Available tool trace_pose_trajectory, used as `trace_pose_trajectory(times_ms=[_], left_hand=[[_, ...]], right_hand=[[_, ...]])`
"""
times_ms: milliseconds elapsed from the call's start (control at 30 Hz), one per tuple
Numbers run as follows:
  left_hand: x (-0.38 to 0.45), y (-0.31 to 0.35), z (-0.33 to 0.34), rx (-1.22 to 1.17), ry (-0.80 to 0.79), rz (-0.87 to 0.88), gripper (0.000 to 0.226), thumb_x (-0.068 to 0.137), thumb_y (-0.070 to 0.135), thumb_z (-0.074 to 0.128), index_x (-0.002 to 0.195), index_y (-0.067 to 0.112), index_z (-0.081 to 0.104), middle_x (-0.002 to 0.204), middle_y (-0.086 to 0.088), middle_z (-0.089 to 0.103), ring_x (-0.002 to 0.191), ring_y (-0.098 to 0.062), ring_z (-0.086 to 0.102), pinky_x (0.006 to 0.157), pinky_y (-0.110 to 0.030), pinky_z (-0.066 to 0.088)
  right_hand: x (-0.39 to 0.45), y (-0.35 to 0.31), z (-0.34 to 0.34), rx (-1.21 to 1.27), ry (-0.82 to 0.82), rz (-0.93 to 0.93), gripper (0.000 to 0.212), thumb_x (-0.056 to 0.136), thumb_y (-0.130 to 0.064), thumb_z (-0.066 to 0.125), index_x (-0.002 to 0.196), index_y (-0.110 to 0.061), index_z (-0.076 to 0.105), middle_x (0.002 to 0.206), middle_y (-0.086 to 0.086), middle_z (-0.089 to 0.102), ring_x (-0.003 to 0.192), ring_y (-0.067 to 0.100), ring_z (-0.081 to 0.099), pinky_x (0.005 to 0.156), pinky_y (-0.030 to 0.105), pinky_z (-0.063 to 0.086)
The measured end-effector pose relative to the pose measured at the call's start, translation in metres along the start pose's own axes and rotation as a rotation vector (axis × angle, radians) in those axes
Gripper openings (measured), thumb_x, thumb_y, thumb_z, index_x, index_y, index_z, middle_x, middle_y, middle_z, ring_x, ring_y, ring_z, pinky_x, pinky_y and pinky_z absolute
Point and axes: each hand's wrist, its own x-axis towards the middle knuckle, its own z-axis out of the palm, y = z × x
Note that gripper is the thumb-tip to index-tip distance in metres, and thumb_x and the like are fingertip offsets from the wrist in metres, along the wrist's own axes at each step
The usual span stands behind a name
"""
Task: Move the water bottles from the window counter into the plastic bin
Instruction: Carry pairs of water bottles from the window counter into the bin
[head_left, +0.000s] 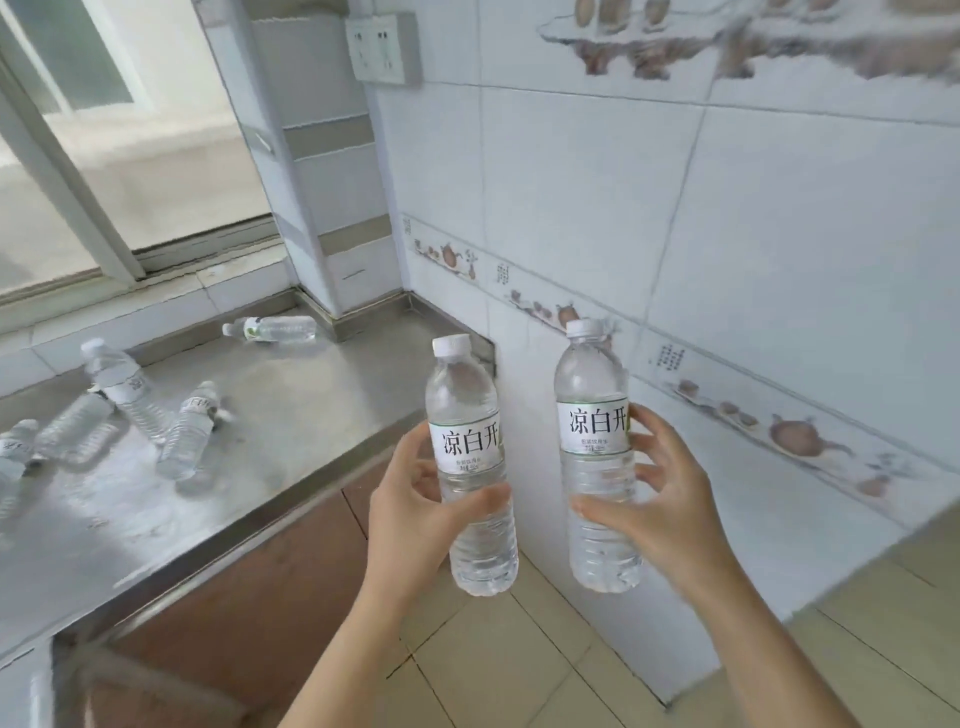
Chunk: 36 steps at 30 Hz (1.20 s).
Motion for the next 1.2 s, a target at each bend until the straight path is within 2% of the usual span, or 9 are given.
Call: trace_pose_trajectory(times_ms=[133,233,300,400,533,733,867,1033,1200], left_hand=[[-0.035,0.020,0.076,-0.022,-0.152,0.009,0.079,0.049,0.047,0.092,0.119,0.055,0.057,0.090,0.011,0.076,0.082,-0.011,0.072,0.080,-0.040,0.060],[-0.064,0.036,0.128,-0.021,-0.269,0.022,0.084,0.046,0.050,0.092,0.122,0.053,0.056,0.091,0.006,0.075,0.082,-0.012,0.072,0.082,-0.042,0.060],[-0.083,0.047,0.162,-0.033,-0.336,0.023,0.086,0.043,0.053,0.091,0.121,0.056,0.054,0.091,0.005,0.073,0.077,-0.010,0.071,0.079,-0.038,0.060],[-0.109,0.066,0.210,-0.038,-0.448,0.044,0.088,0.042,0.057,0.090,0.121,0.060,0.051,0.091,0.006,0.072,0.071,-0.005,0.068,0.070,-0.029,0.056],[-0.143,0.095,0.271,-0.063,-0.605,0.077,0.084,0.044,0.052,0.090,0.118,0.062,0.053,0.090,0.008,0.075,0.075,-0.009,0.072,0.074,-0.033,0.060],[-0.189,0.131,0.351,-0.107,-0.848,0.191,0.074,0.050,0.043,0.091,0.116,0.056,0.060,0.094,0.014,0.076,0.082,-0.010,0.072,0.072,-0.031,0.058],[-0.210,0.151,0.409,-0.125,-0.926,0.229,0.079,0.047,0.044,0.091,0.119,0.054,0.060,0.098,0.018,0.076,0.087,-0.007,0.071,0.077,-0.030,0.057],[-0.230,0.179,0.497,-0.154,-0.999,0.255,0.084,0.042,0.048,0.089,0.120,0.053,0.058,0.098,0.020,0.075,0.086,-0.006,0.070,0.068,-0.016,0.051],[-0.251,0.222,0.602,-0.174,-1.104,0.277,0.086,0.042,0.046,0.089,0.122,0.049,0.059,0.099,0.020,0.075,0.085,-0.004,0.070,0.072,-0.022,0.049]], right_hand=[[-0.043,0.014,-0.082,-0.024,0.140,0.034,0.092,0.043,-0.033,0.086,0.120,-0.062,0.045,0.107,-0.031,0.061,0.093,-0.005,0.062,0.069,0.019,0.049],[-0.079,0.020,-0.138,-0.028,0.247,0.067,0.094,0.040,-0.037,0.086,0.120,-0.062,0.045,0.112,-0.021,0.063,0.096,-0.001,0.063,0.070,0.020,0.050],[-0.103,0.022,-0.173,-0.024,0.319,0.075,0.093,0.039,-0.037,0.086,0.120,-0.060,0.047,0.114,-0.016,0.064,0.097,0.000,0.064,0.067,0.017,0.052],[-0.139,0.023,-0.222,-0.025,0.431,0.102,0.091,0.038,-0.035,0.086,0.114,-0.066,0.046,0.111,-0.025,0.064,0.097,-0.007,0.062,0.067,0.010,0.050],[-0.187,0.024,-0.280,-0.045,0.587,0.167,0.093,0.037,-0.038,0.086,0.113,-0.069,0.043,0.111,-0.028,0.061,0.099,-0.010,0.058,0.077,0.016,0.045],[-0.240,0.028,-0.356,-0.035,0.794,0.214,0.101,0.034,-0.035,0.089,0.121,-0.062,0.045,0.117,-0.024,0.061,0.100,-0.006,0.060,0.076,0.023,0.049],[-0.262,0.036,-0.405,-0.054,0.923,0.205,0.096,0.036,-0.033,0.090,0.118,-0.062,0.049,0.113,-0.024,0.063,0.095,-0.003,0.063,0.069,0.016,0.050],[-0.278,0.053,-0.480,-0.091,1.060,0.220,0.098,0.039,-0.027,0.093,0.121,-0.058,0.049,0.118,-0.017,0.064,0.101,0.004,0.064,0.076,0.027,0.052],[-0.286,0.067,-0.572,-0.153,1.171,0.218,0.095,0.045,-0.014,0.094,0.117,-0.059,0.051,0.114,-0.021,0.065,0.096,0.000,0.065,0.061,0.015,0.054]])
